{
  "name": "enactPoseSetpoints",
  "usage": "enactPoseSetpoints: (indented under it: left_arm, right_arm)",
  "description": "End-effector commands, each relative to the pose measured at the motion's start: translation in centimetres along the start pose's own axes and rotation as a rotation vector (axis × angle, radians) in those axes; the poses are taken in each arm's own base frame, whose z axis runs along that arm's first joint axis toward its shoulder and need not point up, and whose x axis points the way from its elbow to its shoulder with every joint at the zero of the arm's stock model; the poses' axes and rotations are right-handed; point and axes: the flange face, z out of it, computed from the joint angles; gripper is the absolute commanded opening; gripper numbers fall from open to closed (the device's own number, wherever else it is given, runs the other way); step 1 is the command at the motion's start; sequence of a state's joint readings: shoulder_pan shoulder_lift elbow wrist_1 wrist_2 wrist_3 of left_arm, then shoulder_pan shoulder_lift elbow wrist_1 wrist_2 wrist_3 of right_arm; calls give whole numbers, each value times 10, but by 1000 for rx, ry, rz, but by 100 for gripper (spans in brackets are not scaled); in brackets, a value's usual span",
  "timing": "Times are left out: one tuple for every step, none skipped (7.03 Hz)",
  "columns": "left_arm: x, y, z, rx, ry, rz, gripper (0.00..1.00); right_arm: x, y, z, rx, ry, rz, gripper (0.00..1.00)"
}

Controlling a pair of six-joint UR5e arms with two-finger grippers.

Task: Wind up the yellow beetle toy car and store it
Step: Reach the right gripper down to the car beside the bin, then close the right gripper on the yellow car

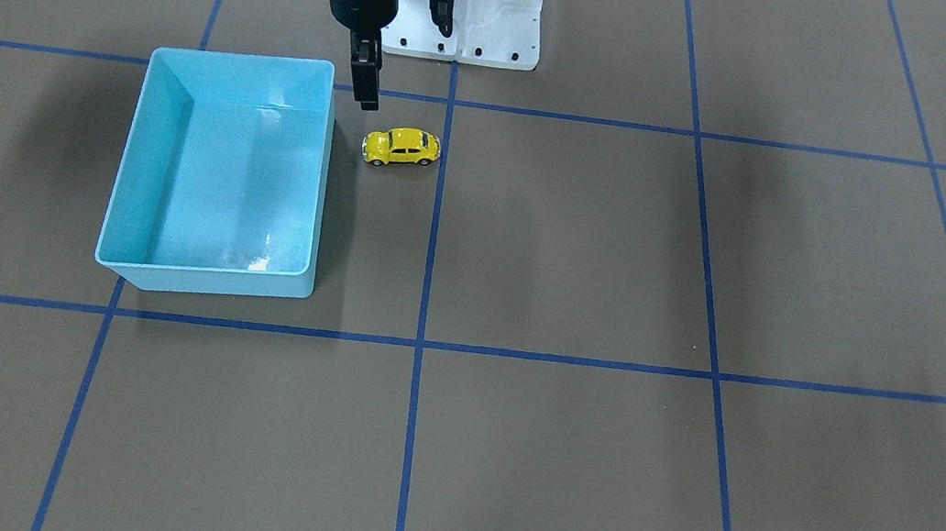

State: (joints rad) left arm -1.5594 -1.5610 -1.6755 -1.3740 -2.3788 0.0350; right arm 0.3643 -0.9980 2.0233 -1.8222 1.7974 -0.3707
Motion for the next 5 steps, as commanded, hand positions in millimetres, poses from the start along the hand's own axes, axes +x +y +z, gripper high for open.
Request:
enactPoseSetpoints:
  left_arm:
    - [2,-4,-2,5,0,7,100]
    - [4,-5,-3,8,0,10,100]
    - [4,-5,-3,8,0,10,100]
    - [4,-6,-4,9,0,11,100]
    - [5,-7,-4,11,0,16,100]
  right_arm:
    - [-8,-14,32,15,25,-38,100]
    - [-6,-15,42,8,40,-38,100]
    - [-8,-20,57,26,52,-42,100]
    - [-7,-20,69,13,47,-41,100]
    - [-6,-20,75,7,46,-38,100]
